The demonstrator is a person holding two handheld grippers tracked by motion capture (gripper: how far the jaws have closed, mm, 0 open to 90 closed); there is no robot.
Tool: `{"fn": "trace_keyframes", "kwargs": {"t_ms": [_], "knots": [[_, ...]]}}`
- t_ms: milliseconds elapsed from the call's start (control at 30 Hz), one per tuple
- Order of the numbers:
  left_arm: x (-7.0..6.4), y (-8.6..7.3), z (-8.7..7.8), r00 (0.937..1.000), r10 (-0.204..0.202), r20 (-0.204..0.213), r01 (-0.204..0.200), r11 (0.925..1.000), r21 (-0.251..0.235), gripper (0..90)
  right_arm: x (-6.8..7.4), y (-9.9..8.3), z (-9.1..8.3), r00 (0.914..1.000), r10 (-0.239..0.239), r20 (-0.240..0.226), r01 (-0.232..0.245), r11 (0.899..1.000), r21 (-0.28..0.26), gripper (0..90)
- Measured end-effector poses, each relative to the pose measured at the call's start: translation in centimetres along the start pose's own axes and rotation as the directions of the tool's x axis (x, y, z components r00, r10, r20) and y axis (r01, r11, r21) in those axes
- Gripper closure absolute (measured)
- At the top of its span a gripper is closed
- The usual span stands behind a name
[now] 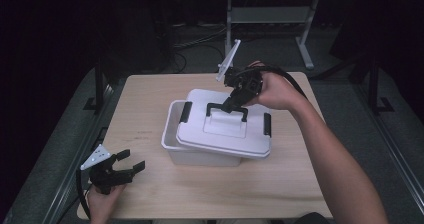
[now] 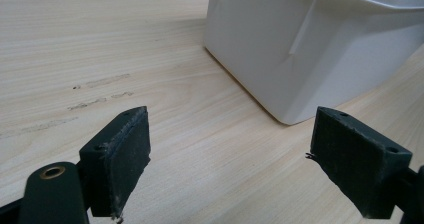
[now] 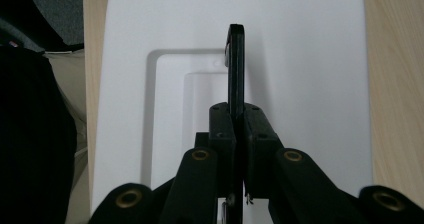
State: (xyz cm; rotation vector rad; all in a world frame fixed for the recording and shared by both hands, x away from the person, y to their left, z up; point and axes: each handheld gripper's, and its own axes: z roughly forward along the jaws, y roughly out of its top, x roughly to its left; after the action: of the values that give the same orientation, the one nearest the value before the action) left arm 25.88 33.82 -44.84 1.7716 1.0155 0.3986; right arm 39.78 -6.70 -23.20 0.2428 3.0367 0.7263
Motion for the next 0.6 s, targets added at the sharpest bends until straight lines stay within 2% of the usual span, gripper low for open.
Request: {"fn": "trace_keyframes", "kwargs": {"t_ms": [600], "knots": [[0.0,0.0,0.2,1.0,-0.001,0.0,0.001,1.0,0.0,15.3,-1.5,3.0,2.9,0.9988,-0.029,-0.039,0.03,0.999,0.025,84.6]]}}
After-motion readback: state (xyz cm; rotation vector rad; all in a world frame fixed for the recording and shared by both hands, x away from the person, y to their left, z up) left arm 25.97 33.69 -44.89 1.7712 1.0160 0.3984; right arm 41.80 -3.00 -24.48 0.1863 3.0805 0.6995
